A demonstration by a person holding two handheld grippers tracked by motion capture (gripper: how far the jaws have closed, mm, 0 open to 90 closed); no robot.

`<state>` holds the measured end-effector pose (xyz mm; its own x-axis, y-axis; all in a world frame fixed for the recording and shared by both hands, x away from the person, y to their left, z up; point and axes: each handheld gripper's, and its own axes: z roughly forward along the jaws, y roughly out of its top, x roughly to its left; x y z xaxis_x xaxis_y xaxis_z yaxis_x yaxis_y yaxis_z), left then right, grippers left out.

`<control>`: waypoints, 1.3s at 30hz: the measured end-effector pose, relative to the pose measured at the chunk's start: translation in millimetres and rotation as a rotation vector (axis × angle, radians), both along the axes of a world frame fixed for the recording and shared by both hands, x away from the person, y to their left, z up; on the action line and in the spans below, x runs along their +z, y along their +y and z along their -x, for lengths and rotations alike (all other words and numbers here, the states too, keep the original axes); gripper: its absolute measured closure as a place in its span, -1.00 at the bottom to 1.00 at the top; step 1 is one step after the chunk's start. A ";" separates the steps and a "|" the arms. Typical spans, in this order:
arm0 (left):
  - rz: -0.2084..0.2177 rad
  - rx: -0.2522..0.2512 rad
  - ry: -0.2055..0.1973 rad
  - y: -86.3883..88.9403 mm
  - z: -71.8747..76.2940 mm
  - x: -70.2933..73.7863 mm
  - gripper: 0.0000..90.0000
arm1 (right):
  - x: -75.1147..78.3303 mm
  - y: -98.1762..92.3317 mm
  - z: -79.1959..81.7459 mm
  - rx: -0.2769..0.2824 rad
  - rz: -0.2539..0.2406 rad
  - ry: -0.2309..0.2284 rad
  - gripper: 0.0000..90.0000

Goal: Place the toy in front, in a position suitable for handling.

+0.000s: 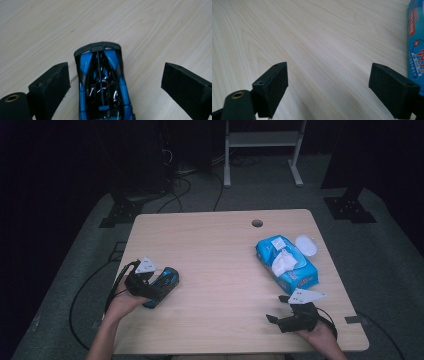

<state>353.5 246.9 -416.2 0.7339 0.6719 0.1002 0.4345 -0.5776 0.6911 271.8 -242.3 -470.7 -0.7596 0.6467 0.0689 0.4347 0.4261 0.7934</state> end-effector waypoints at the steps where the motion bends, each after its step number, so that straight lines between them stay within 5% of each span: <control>1: -0.003 -0.005 0.006 1.5 -0.9 0.1 -0.83 | 0.0 0.1 0.0 0.001 0.001 0.000 -0.67; 6: 0.018 -0.004 0.074 6.4 -7.9 -0.4 -0.83 | -0.9 1.6 -0.4 0.006 0.004 0.007 -0.67; 28: -0.174 -0.001 0.239 0.3 -25.2 -25.8 -0.68 | -0.7 4.4 3.0 0.054 0.014 0.016 -0.66; 39: -0.148 0.040 0.318 1.5 -32.7 -33.6 -0.50 | -1.5 5.8 3.5 0.065 0.020 0.020 -0.65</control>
